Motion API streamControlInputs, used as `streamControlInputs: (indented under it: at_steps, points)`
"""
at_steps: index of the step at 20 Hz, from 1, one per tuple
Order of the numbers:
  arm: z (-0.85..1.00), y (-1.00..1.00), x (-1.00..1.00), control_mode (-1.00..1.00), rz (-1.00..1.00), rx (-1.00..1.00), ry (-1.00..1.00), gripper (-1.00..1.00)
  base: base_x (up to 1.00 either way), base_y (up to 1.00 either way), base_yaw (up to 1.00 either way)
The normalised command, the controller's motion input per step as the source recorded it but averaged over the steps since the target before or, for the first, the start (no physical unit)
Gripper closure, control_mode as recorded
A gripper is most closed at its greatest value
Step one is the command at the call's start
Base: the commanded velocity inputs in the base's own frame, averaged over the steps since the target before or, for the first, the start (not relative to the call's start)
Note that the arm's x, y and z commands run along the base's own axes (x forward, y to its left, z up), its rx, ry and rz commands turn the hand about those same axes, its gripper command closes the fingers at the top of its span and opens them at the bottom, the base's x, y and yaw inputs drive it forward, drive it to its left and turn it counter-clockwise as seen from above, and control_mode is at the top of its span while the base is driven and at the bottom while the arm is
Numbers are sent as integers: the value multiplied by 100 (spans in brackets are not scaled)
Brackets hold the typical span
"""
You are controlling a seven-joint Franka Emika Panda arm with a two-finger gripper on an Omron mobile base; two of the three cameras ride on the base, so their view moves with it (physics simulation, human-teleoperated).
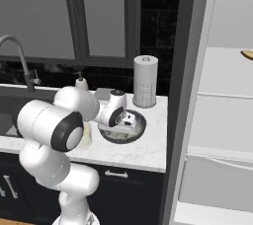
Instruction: Grab a lemon wedge from the fridge and one ice cube from the ice bowl, and put them in the glass of lemonade.
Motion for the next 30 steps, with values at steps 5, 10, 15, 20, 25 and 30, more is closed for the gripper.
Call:
streamControlInputs:
  at_steps: [5, 10, 15, 20, 25, 30]
  points:
    - [-2, -17, 0, -100, 0, 0, 0, -100, 0, 0, 0]
    - [0, -31, 0, -100, 0, 0, 0, -100, 0, 0, 0]
    - [1, -16, 3, -100, 0, 0, 0, -100, 0, 0, 0]
    - [1, -6, 2, -100, 0, 0, 0, -100, 0, 0, 0]
    - [0, 0, -11, -100, 0, 0, 0, -100, 0, 0, 0]
    - [0, 0, -35, -100, 0, 0, -2, -100, 0, 0, 0]
